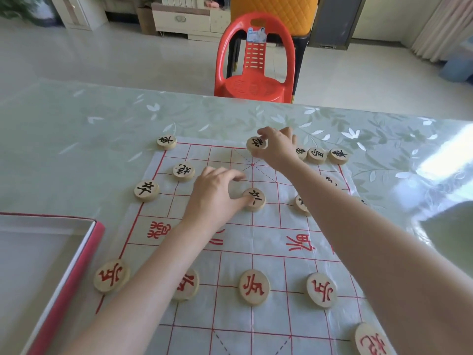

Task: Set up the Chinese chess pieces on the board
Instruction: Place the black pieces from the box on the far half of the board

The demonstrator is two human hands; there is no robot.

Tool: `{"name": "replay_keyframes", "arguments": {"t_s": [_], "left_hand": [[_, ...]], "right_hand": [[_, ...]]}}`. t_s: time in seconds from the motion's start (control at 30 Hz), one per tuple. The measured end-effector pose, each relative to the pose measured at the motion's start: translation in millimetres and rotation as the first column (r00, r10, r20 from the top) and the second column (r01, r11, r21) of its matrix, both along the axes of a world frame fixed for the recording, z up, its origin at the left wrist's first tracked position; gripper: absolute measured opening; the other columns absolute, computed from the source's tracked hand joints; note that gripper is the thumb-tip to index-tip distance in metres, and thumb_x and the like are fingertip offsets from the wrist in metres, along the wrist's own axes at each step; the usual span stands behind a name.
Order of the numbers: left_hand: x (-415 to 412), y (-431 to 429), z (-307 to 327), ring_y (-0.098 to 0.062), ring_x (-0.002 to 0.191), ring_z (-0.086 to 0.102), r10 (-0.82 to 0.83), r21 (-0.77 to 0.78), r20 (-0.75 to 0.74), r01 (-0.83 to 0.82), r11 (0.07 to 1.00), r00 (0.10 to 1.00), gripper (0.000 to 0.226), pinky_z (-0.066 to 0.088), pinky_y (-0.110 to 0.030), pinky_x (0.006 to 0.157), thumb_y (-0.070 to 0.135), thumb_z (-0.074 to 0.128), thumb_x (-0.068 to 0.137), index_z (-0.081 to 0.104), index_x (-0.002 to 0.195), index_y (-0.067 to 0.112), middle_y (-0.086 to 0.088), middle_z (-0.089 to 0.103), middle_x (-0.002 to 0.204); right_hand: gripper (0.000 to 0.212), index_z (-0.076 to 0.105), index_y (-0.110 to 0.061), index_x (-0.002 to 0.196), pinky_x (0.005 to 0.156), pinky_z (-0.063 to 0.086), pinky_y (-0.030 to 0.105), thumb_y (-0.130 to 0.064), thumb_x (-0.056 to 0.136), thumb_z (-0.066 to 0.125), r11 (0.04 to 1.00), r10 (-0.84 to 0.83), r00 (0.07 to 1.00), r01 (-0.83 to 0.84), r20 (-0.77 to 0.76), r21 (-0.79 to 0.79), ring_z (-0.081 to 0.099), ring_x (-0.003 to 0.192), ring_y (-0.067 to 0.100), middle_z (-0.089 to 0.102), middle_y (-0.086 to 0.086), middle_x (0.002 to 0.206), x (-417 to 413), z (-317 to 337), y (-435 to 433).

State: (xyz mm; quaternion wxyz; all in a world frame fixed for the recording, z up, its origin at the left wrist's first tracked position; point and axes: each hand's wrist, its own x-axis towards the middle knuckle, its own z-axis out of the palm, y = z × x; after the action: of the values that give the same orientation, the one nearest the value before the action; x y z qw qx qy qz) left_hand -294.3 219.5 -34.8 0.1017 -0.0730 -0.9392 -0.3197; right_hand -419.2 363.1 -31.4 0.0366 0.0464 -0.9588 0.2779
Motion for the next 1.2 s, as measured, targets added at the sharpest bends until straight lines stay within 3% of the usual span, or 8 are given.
{"name": "replay_keyframes", "arguments": {"t_s": [0.17,0.27,0.43,0.53,0.77,0.93,1.03,1.2], "left_hand": [[4.4,-18.1,1.4,-0.015,0.107,0.046,-0.011,-0.001,-0.016,0.011,1.0,1.0,0.041,0.032,-0.022,0.088,0.04,0.071,0.075,0.063,0.112,0.026,0.009,0.063,0.108],[11.1,-25.7,-0.5,-0.013,0.111,0.044,-0.002,0.021,-0.023,0.002,1.0,1.0,0.037,0.027,-0.017,0.09,0.037,0.069,0.078,0.063,0.112,0.025,0.009,0.062,0.11],[33.0,-52.8,2.9,-0.014,0.106,0.048,0.05,0.029,-0.043,-0.049,0.998,0.998,0.028,0.03,-0.017,0.084,0.028,0.068,0.08,0.066,0.108,0.023,0.008,0.064,0.106],[54.6,-86.4,6.3,-0.017,0.105,0.051,0.104,0.019,-0.014,-0.104,0.994,0.994,0.026,0.034,-0.021,0.086,0.018,0.067,0.081,0.067,0.107,0.02,0.005,0.066,0.106],[123.6,-188.2,12.1,-0.027,0.1,0.06,0.27,0.033,0.052,-0.272,0.962,0.961,0.025,0.044,-0.039,0.093,0.001,0.068,0.077,0.069,0.1,0.011,-0.008,0.068,0.103],[188.7,-254.5,7.5,-0.038,0.093,0.061,0.446,-0.14,0.113,-0.43,0.892,0.888,0.033,0.048,-0.046,0.082,-0.005,0.071,0.069,0.07,0.1,0.008,-0.016,0.068,0.096],[214.4,-279.2,0.7,-0.036,0.096,0.061,0.513,-0.221,0.147,-0.477,0.85,0.846,0.037,0.05,-0.045,0.082,0.0,0.072,0.069,0.068,0.104,0.01,-0.012,0.066,0.104],[209.0,-297.7,0.6,-0.034,0.107,0.056,0.487,-0.16,0.192,-0.463,0.872,0.852,0.038,0.042,-0.039,0.091,0.001,0.066,0.077,0.063,0.115,0.006,-0.016,0.062,0.115]], "right_hand": [[0.055,0.046,-0.02,0.133,0.095,0.022,0.032,-0.039,0.083,0.061,0.998,0.003,0.998,-0.008,0.065,0.069,0.029,0.121,0.023,0.059,-0.003,0.123,-4.4,-7.5,-3.3],[0.058,0.044,-0.02,0.136,0.104,0.022,0.033,-0.038,0.084,0.063,0.999,0.002,0.995,-0.006,0.103,0.041,0.027,0.124,0.024,0.049,-0.009,0.106,8.1,-2.8,-4.5],[0.049,0.049,-0.023,0.131,0.096,0.021,0.033,-0.032,0.084,0.063,1.0,0.01,1.0,-0.011,-0.027,-0.03,0.026,0.13,0.022,0.052,0.001,0.131,35.8,11.7,-12.4],[0.04,0.055,-0.025,0.125,0.091,0.017,0.028,-0.026,0.085,0.062,0.991,0.121,0.992,-0.123,-0.038,-0.044,0.027,0.129,0.022,0.055,-0.001,0.128,77.4,20.9,-31.3],[0.034,0.056,-0.024,0.123,0.11,0.023,0.039,-0.023,0.089,0.057,0.9,0.414,0.91,-0.409,0.004,-0.15,0.031,0.128,0.017,0.054,-0.006,0.13,187.8,47.2,-109.6],[0.037,0.058,-0.019,0.123,0.103,0.029,0.035,-0.013,0.087,0.058,0.789,0.597,0.802,-0.586,0.008,-0.186,0.037,0.122,0.021,0.06,0.002,0.123,231.1,46.9,-187.1],[0.042,0.056,-0.017,0.124,0.102,0.028,0.033,-0.01,0.083,0.058,0.76,0.641,0.766,-0.626,0.041,-0.177,0.04,0.118,0.023,0.061,0.001,0.123,246.4,42.0,-231.9],[0.044,0.055,-0.017,0.125,0.099,0.029,0.035,-0.016,0.082,0.062,0.738,0.675,0.725,-0.668,0.135,-0.097,0.041,0.116,0.027,0.061,0.003,0.124,279.9,20.8,-278.8]]}}
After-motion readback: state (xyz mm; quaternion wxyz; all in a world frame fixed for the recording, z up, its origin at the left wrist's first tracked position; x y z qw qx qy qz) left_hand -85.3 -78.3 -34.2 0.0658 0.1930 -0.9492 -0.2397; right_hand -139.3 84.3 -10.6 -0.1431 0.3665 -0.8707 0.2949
